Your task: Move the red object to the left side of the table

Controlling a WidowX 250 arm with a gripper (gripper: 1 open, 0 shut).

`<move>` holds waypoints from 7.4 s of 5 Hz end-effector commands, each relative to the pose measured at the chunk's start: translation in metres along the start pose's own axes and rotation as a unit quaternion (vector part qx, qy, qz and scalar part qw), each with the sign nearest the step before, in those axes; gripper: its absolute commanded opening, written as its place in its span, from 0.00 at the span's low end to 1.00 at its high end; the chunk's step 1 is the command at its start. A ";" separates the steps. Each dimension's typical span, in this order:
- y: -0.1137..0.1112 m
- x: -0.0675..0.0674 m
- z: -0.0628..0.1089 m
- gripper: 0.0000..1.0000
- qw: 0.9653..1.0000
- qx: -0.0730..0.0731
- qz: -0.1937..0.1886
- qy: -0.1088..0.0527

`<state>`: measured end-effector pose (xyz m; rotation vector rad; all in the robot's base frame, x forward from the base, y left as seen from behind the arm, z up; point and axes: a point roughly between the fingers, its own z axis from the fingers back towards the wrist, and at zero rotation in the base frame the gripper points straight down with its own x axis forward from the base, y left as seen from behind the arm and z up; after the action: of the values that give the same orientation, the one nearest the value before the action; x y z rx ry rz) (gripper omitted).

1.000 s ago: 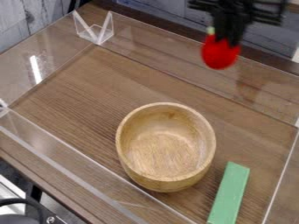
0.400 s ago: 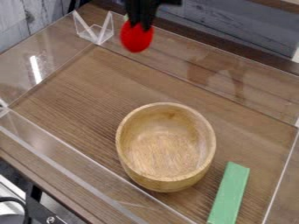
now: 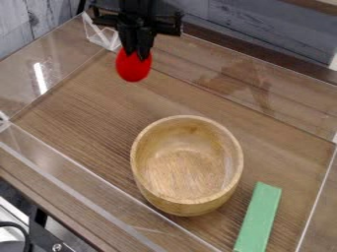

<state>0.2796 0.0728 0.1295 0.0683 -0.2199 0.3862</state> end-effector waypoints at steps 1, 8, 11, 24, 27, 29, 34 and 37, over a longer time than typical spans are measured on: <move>-0.003 0.003 0.005 0.00 1.000 -0.005 -0.006 -0.024; 0.023 0.041 -0.052 0.00 0.998 0.006 0.046 -0.030; 0.099 0.001 -0.059 0.00 0.996 0.015 0.084 -0.020; 0.159 -0.044 -0.119 0.00 0.989 0.029 0.135 0.060; 0.156 -0.045 -0.129 0.00 0.993 0.022 0.090 0.078; 0.155 -0.048 -0.119 1.00 0.991 0.020 0.095 0.091; 0.139 -0.018 -0.063 1.00 0.993 -0.027 0.092 0.073; 0.134 -0.024 -0.058 0.00 0.988 -0.022 0.124 0.085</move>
<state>0.2140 0.1860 0.0585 -0.0597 -0.0206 0.6275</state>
